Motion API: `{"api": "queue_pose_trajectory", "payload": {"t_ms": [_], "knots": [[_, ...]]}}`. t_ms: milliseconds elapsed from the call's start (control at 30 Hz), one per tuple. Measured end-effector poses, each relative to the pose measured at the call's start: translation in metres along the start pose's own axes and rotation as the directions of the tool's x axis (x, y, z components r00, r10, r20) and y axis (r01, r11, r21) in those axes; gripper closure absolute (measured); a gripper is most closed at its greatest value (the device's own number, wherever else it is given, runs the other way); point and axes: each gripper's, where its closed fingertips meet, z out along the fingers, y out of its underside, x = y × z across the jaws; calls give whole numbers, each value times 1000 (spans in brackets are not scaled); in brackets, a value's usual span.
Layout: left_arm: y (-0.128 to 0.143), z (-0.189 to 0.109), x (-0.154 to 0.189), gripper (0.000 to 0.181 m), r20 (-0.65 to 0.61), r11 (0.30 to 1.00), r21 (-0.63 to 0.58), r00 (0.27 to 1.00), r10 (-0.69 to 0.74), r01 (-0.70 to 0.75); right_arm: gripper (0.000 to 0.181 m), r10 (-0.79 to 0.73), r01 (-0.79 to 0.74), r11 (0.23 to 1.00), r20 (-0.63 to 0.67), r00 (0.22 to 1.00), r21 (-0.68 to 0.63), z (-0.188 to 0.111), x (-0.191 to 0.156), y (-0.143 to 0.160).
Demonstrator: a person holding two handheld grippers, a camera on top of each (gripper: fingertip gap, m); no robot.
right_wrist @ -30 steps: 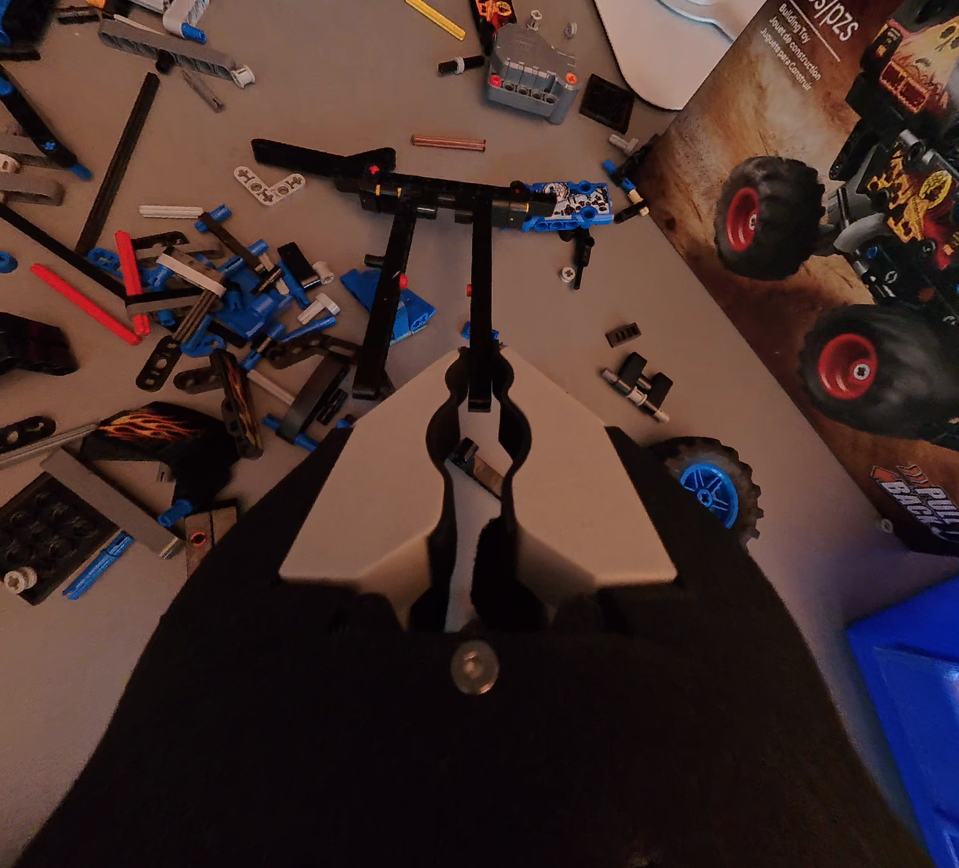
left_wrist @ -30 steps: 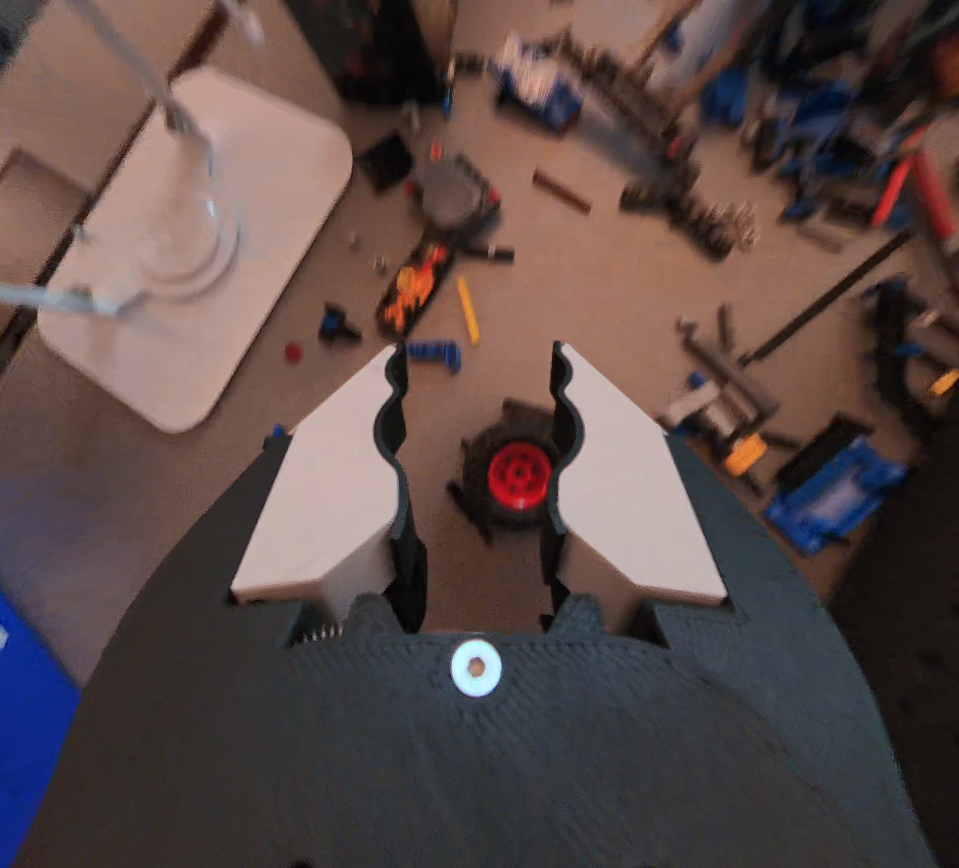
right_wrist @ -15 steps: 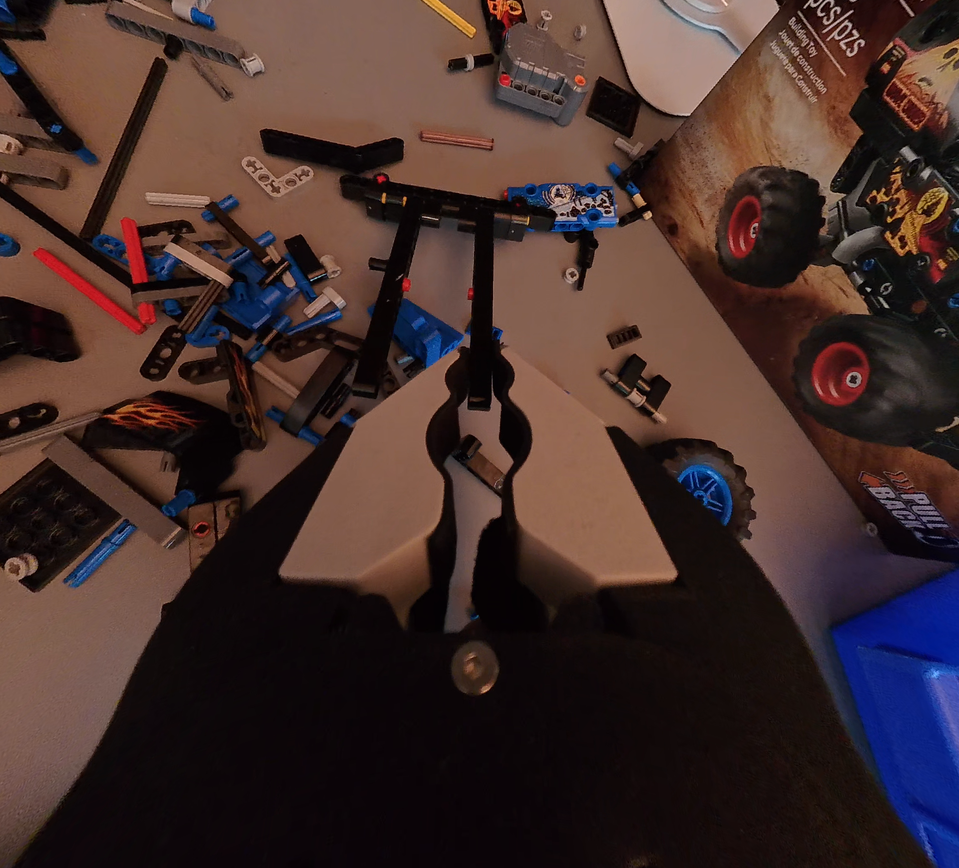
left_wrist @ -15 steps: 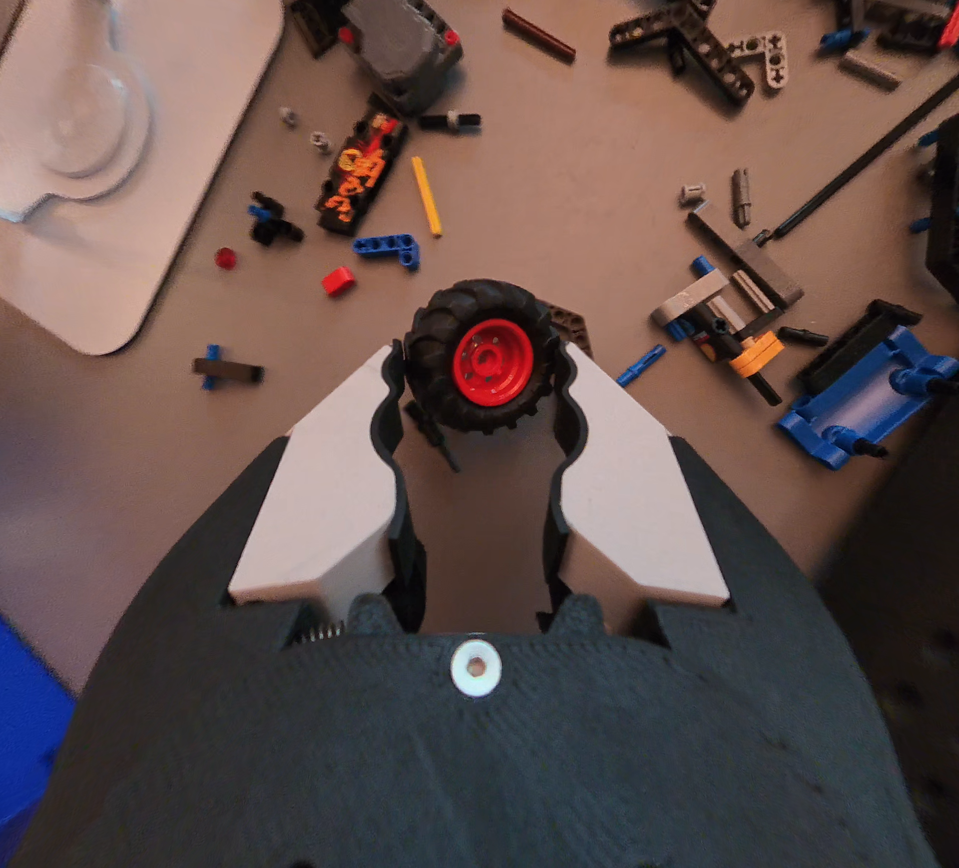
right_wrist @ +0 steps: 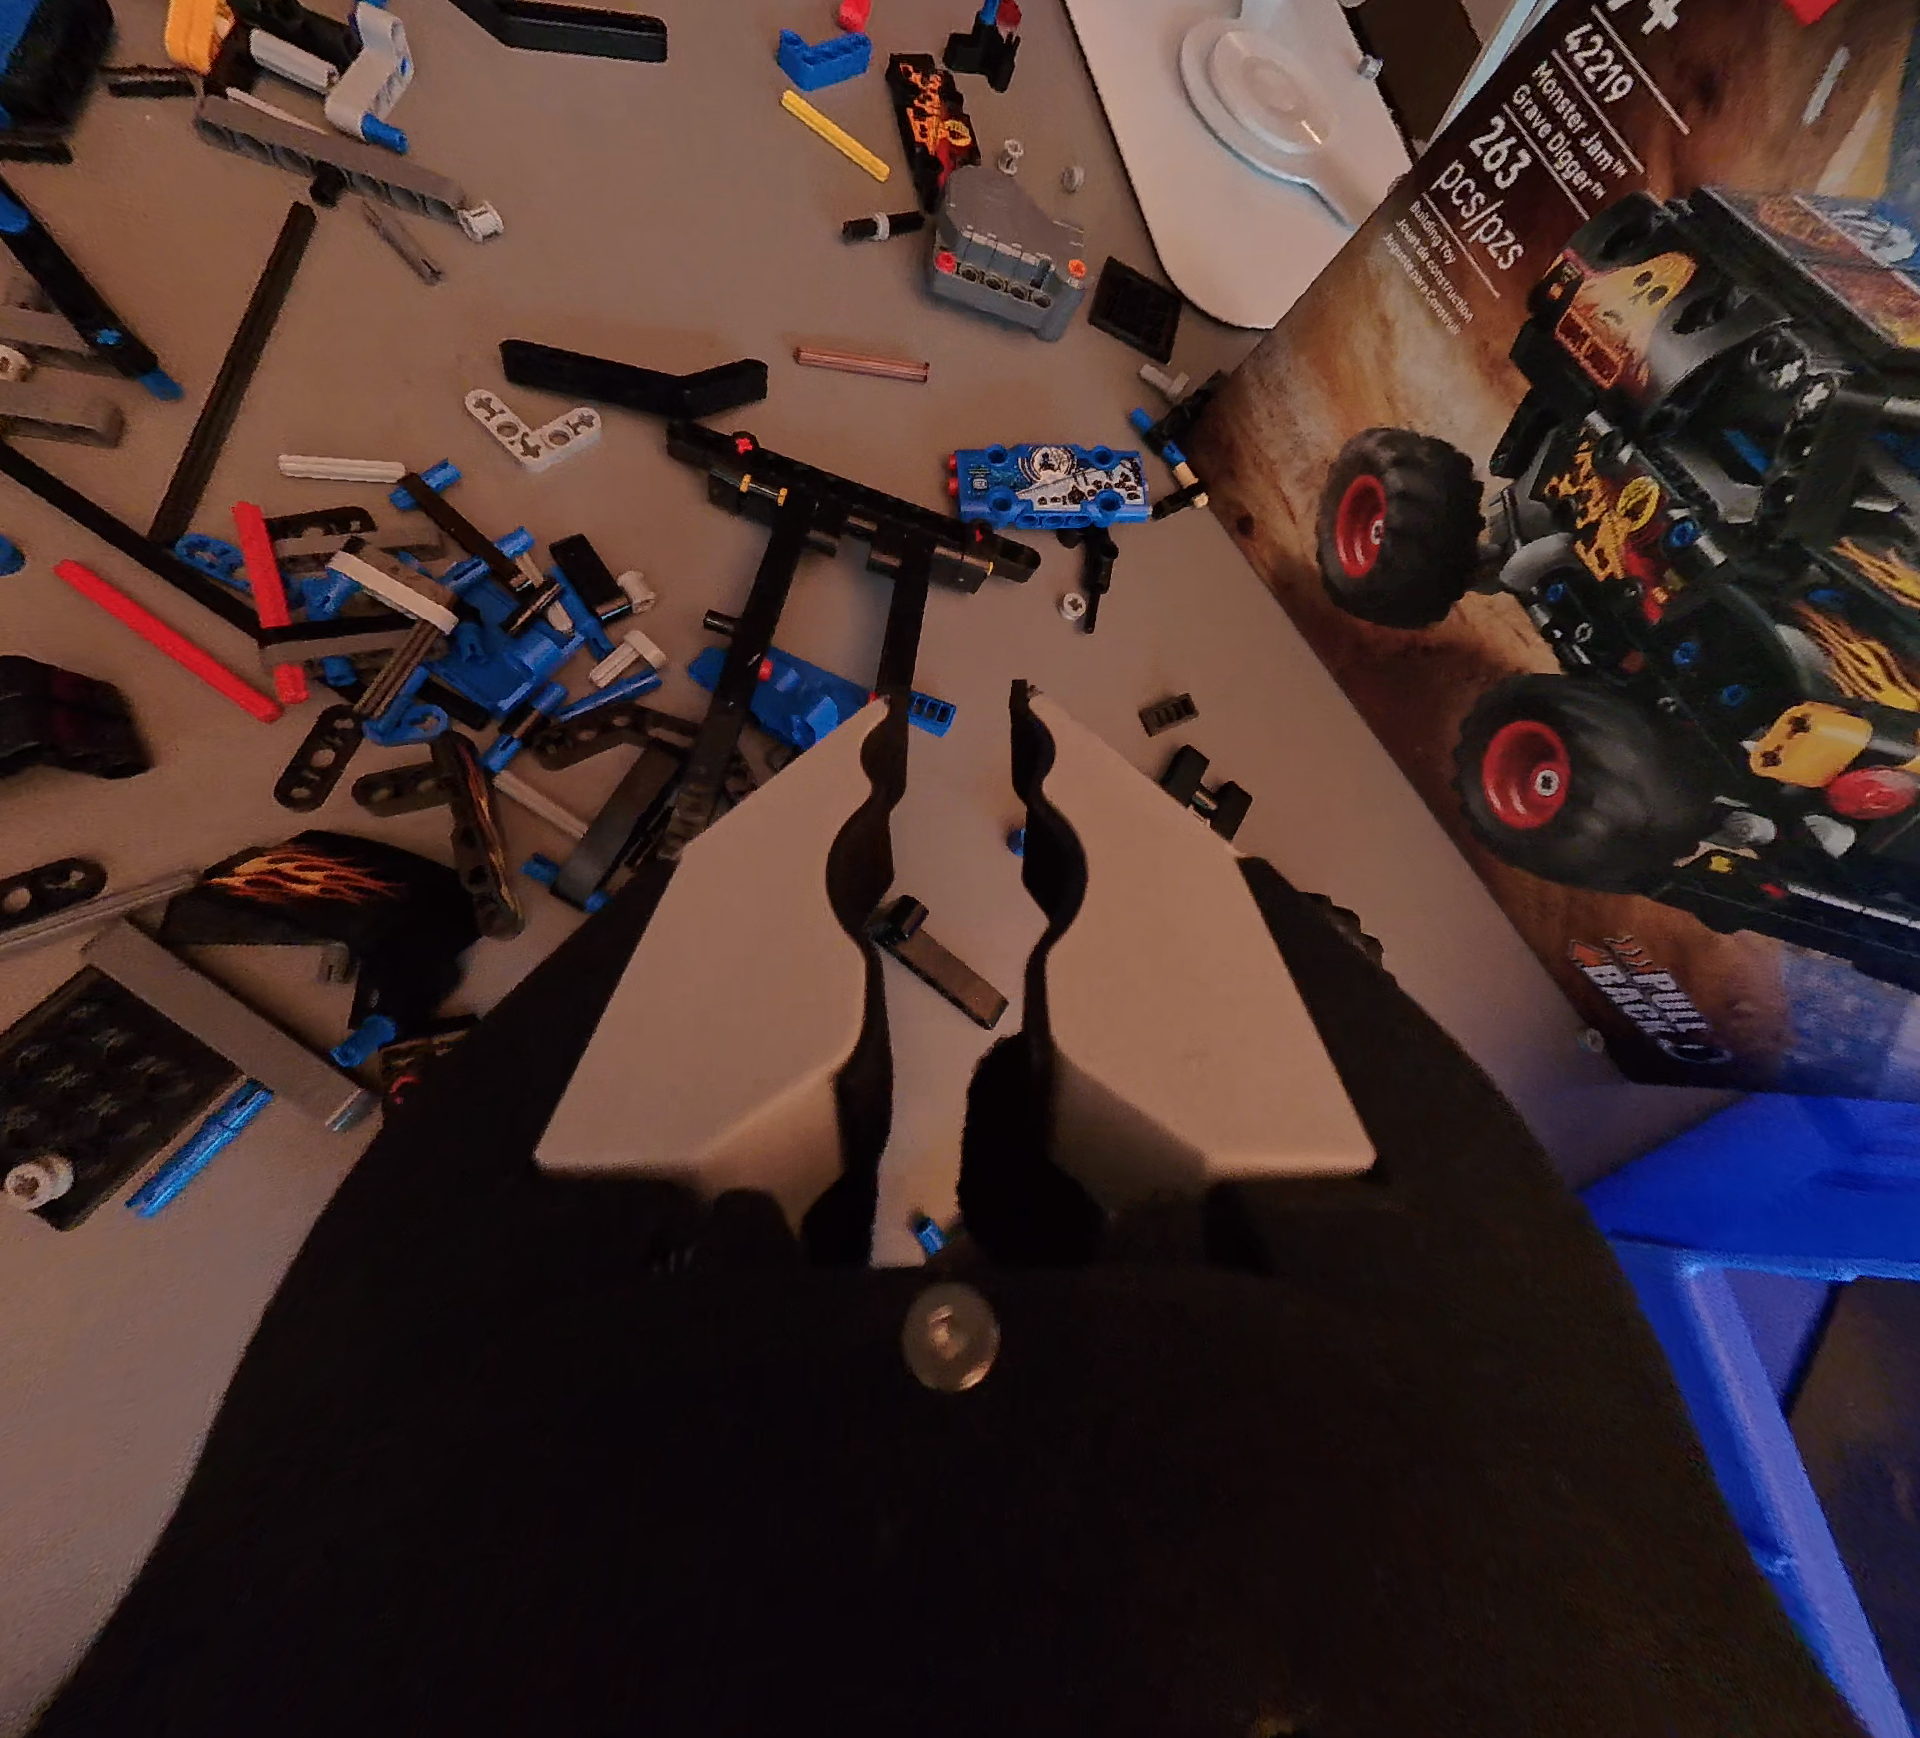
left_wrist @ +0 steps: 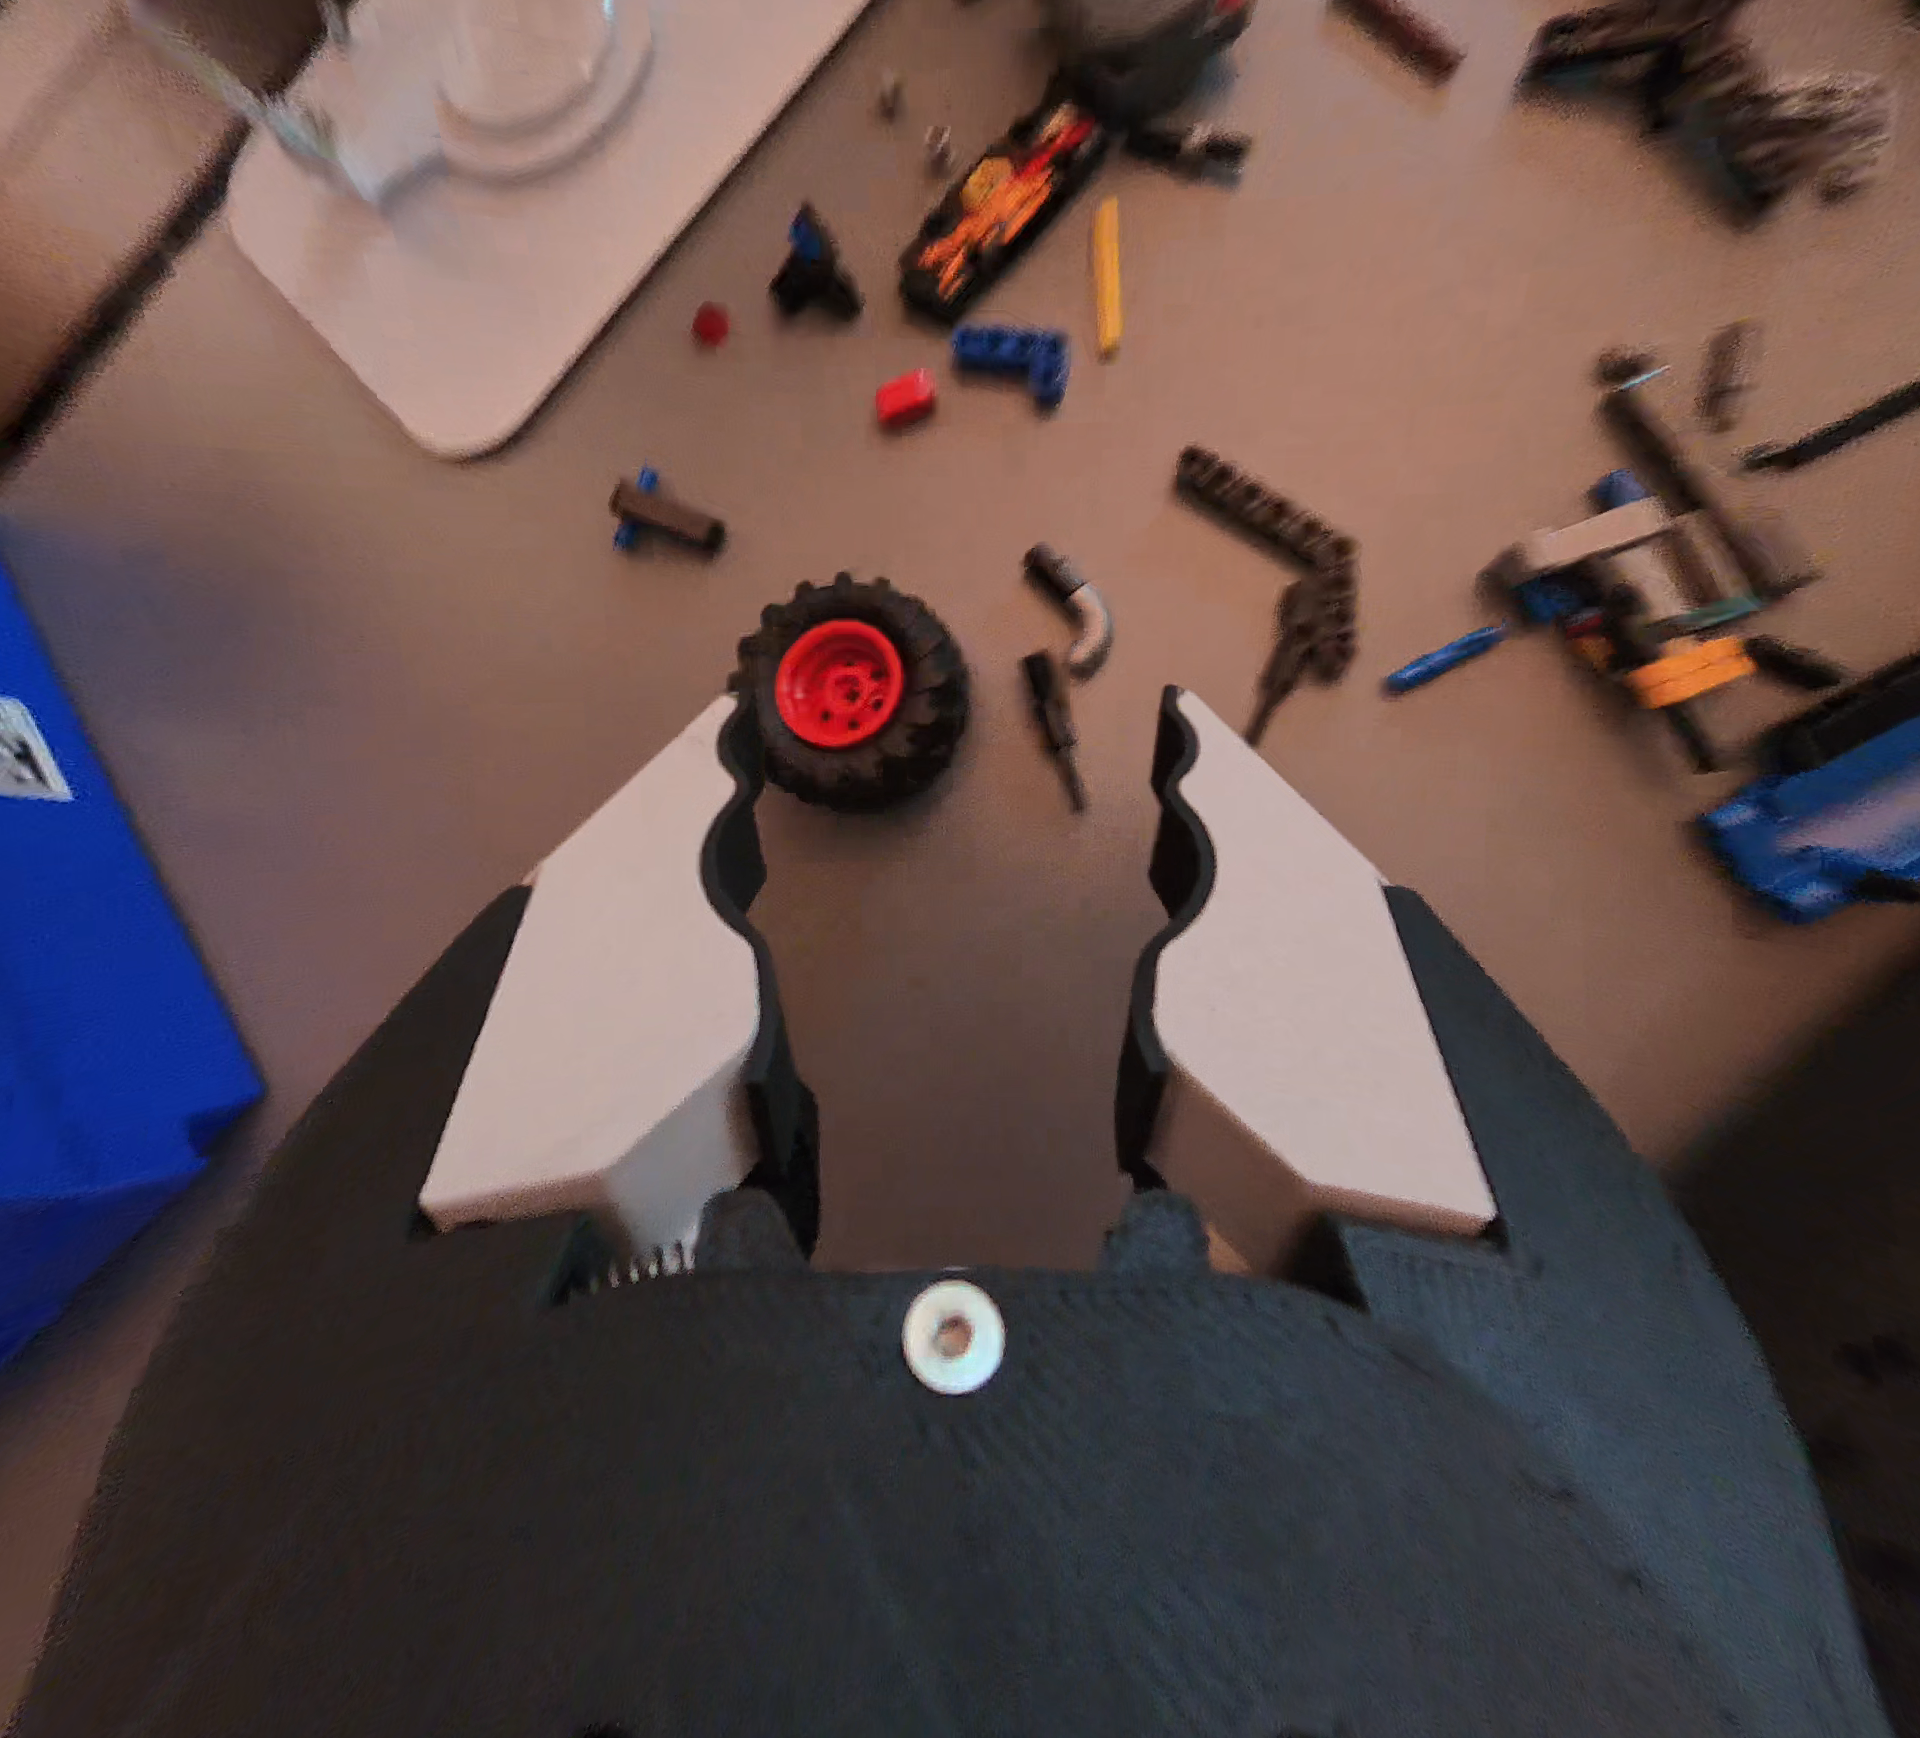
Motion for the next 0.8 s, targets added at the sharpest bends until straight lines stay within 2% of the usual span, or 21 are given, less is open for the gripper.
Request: {"api": "queue_pose_trajectory", "payload": {"t_ms": [67,133,267,333,400,500,633,733,800], "knots": [[-24,-14,29,125,-27,995,89,999,35,-32,164,-7,7,1000,-5,1000,-4,2,0,0],[-33,-18,72,134,-135,992,112,988,71,-56,165,-10,10,1000,-7,1000,-5,3,0,0],[-3,-3,130,147,-287,996,-27,955,70,-81,166,-17,17,1000,-9,1000,1,2,-1,-2],[10,6,139,151,-306,995,-73,951,42,-67,166,-23,23,1000,-7,1000,2,2,-2,-3],[9,9,148,160,-358,998,-57,934,-11,-10,167,-32,32,999,-3,999,3,3,-4,-5],[6,14,147,174,-350,999,-54,937,-11,-9,168,-45,45,999,1,999,7,3,-6,-9],[-10,14,153,176,-332,992,33,935,123,-119,164,-13,7,995,65,998,98,-5,-21,-35],[-33,8,151,176,-242,967,111,938,249,-228,153,15,-56,979,207,978,196,-13,-53,-74],[-49,3,158,176,-178,917,170,904,389,-361,150,32,-107,969,316,948,222,-11,-78,-96]]}}
